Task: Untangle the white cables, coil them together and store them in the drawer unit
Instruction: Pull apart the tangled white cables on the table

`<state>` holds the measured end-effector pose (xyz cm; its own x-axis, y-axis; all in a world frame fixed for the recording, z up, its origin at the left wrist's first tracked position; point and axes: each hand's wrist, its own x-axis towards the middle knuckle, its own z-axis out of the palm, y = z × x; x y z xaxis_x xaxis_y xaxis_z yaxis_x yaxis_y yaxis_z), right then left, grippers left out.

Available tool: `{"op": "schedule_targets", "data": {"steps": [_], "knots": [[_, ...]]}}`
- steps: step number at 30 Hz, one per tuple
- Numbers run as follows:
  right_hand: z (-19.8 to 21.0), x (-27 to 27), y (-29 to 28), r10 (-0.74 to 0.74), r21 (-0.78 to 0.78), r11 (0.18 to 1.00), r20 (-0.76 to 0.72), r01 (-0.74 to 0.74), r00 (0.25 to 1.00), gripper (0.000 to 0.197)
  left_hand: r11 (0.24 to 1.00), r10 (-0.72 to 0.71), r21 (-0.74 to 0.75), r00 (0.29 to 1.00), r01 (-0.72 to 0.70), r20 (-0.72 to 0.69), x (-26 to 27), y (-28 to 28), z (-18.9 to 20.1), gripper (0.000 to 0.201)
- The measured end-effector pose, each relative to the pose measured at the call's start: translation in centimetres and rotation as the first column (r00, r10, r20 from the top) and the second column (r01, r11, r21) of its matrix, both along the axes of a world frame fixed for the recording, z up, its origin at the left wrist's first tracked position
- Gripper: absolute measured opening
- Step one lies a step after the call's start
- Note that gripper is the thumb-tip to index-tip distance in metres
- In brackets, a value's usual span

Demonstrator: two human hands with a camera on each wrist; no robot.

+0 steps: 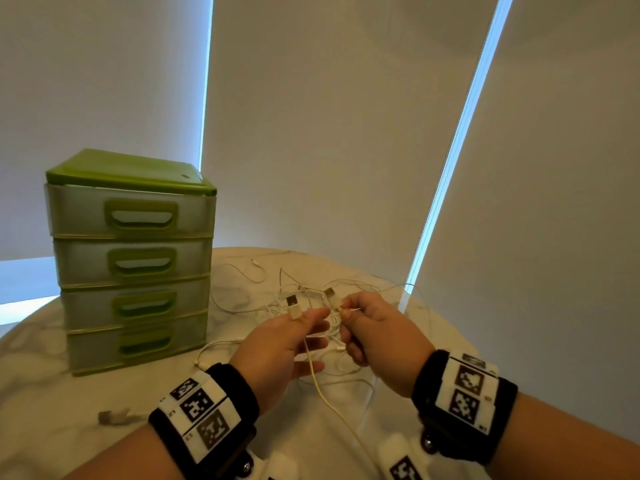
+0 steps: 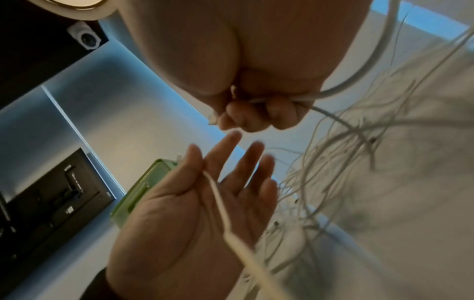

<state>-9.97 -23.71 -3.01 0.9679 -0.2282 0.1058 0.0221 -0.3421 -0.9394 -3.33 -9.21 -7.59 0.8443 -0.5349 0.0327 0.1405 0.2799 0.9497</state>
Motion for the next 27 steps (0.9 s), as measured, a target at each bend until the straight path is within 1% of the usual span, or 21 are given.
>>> {"op": "schedule_targets", "data": {"steps": [2, 3, 5, 6, 8, 9, 10, 11, 12, 13, 14, 15, 16, 18, 20, 21, 24, 27], "knots": [[-0.2, 0.5, 1.1, 0.038, 0.124, 0.992, -0.011, -0.036, 0.999, 0.014, 0.997, -0.067, 0.033, 0.995, 0.065, 0.067, -0.1, 0.1, 0.0, 0.036], [-0.3, 0.7, 1.4, 0.058, 0.160, 0.986, -0.017, -0.054, 0.998, 0.016, 0.994, -0.101, 0.046, 0.990, 0.097, 0.102, -0.2, 0.1, 0.1, 0.038], [-0.6, 0.9, 1.8, 0.088, 0.188, 0.979, -0.030, -0.081, 0.996, 0.018, 0.992, -0.119, 0.055, 0.984, 0.113, 0.133, -0.4, 0.2, 0.2, 0.042], [-0.7, 1.0, 2.0, 0.101, 0.199, 0.976, -0.034, -0.092, 0.994, 0.020, 0.993, -0.112, 0.046, 0.984, 0.106, 0.140, -0.4, 0.3, 0.3, 0.037], [-0.8, 0.9, 2.2, 0.138, 0.244, 0.962, -0.030, -0.126, 0.990, 0.025, 0.998, -0.067, 0.006, 0.983, 0.067, 0.173, -0.3, 0.4, 0.4, 0.031], [-0.8, 0.7, 2.1, 0.167, 0.260, 0.953, -0.031, -0.154, 0.985, 0.028, 0.999, -0.001, -0.035, 0.984, 0.008, 0.176, -0.4, 0.4, 0.6, 0.031], [-0.8, 0.3, 1.8, 0.197, 0.238, 0.954, -0.041, -0.182, 0.980, 0.029, 0.994, 0.090, -0.082, 0.985, -0.078, 0.150, -0.3, 0.5, 0.9, 0.032], [-0.7, -0.4, 1.4, 0.224, 0.173, 0.962, -0.064, -0.211, 0.972, 0.029, 0.977, 0.167, -0.149, 0.983, -0.155, 0.072, -0.2, 0.5, 1.2, 0.032], [-0.5, -1.1, 0.8, 0.249, 0.063, 0.968, -0.099, -0.243, 0.964, 0.027, 0.950, 0.210, -0.228, 0.977, -0.214, -0.044, 0.2, 0.6, 1.5, 0.030], [-0.2, -1.9, 0.2, 0.257, -0.077, 0.960, -0.148, -0.271, 0.955, 0.023, 0.913, 0.216, -0.317, 0.962, -0.259, -0.165, 0.6, 0.8, 1.9, 0.028], [0.0, -2.7, -0.8, 0.234, -0.236, 0.930, -0.209, -0.281, 0.950, 0.016, 0.866, 0.199, -0.403, 0.943, -0.296, -0.265, 1.0, 1.3, 2.4, 0.028], [0.4, -3.5, -1.9, 0.179, -0.388, 0.880, -0.261, -0.272, 0.949, 0.008, 0.819, 0.190, -0.465, 0.924, -0.336, -0.332, 1.5, 1.9, 2.8, 0.029], [0.8, -4.1, -3.2, 0.106, -0.520, 0.819, -0.280, -0.244, 0.954, 0.005, 0.787, 0.197, -0.494, 0.910, -0.369, -0.366, 2.1, 2.5, 3.1, 0.031], [1.6, -5.2, -6.2, -0.049, -0.709, 0.693, -0.225, -0.129, 0.973, 0.009, 0.759, 0.230, -0.505, 0.895, -0.411, -0.383, 2.9, 3.6, 3.5, 0.032], [2.4, -5.8, -9.5, -0.189, -0.799, 0.600, -0.117, 0.021, 0.975, 0.010, 0.756, 0.257, -0.502, 0.895, -0.421, -0.364, 3.4, 4.3, 3.4, 0.030], [2.6, -6.0, -11.1, -0.251, -0.812, 0.578, -0.081, 0.082, 0.965, 0.010, 0.755, 0.262, -0.503, 0.896, -0.422, -0.358, 3.6, 4.4, 3.4, 0.030], [2.6, -6.0, -15.6, -0.401, -0.806, 0.553, -0.038, 0.209, 0.915, 0.013, 0.751, 0.249, -0.514, 0.899, -0.414, -0.360, 3.8, 4.3, 3.3, 0.032], [2.2, -5.5, -18.0, -0.476, -0.797, 0.527, 0.010, 0.295, 0.880, 0.012, 0.760, 0.229, -0.518, 0.908, -0.392, -0.352, 3.8, 4.4, 3.3, 0.033]]}}
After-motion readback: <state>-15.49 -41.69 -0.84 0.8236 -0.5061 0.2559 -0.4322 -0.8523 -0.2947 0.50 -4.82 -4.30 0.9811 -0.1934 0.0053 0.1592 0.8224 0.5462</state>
